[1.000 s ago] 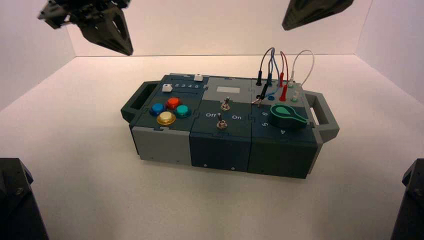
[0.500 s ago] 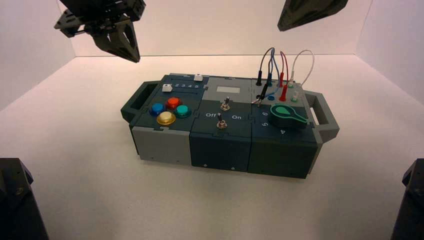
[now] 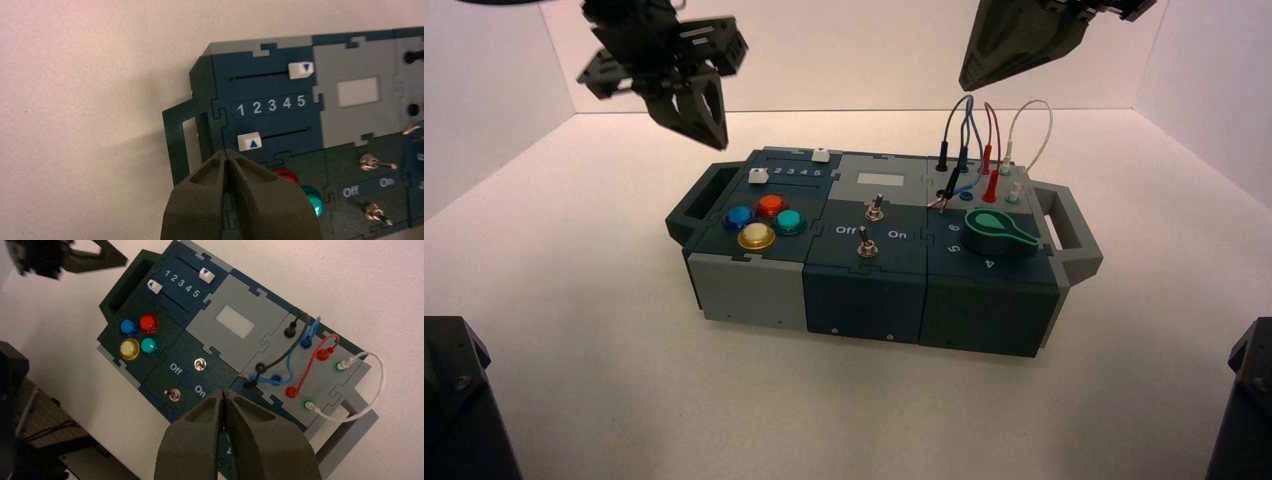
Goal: Move the bottom slider to position 2.
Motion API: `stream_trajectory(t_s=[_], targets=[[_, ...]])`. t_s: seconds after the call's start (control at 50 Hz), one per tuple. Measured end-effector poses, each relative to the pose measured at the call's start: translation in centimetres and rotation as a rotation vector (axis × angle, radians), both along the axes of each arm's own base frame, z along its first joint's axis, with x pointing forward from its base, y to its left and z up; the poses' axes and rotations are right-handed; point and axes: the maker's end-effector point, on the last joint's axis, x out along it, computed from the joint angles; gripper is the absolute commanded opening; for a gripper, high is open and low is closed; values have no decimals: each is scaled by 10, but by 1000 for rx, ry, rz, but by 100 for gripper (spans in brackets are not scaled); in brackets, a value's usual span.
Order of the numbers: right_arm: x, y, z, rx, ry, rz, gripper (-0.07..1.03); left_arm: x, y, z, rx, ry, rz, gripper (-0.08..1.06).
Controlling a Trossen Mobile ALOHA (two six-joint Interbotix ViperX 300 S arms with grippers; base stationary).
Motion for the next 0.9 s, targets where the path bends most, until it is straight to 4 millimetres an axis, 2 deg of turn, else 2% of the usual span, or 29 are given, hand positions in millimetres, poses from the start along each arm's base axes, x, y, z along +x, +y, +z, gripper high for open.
stream_trajectory(t_s=[0.54, 0.9], targets=[[4, 3, 2, 8, -8, -6, -2, 9, -12, -24, 27, 52, -22, -3], [4, 3, 3, 11, -5, -9, -2, 12, -16, -28, 29, 52, -27, -3]])
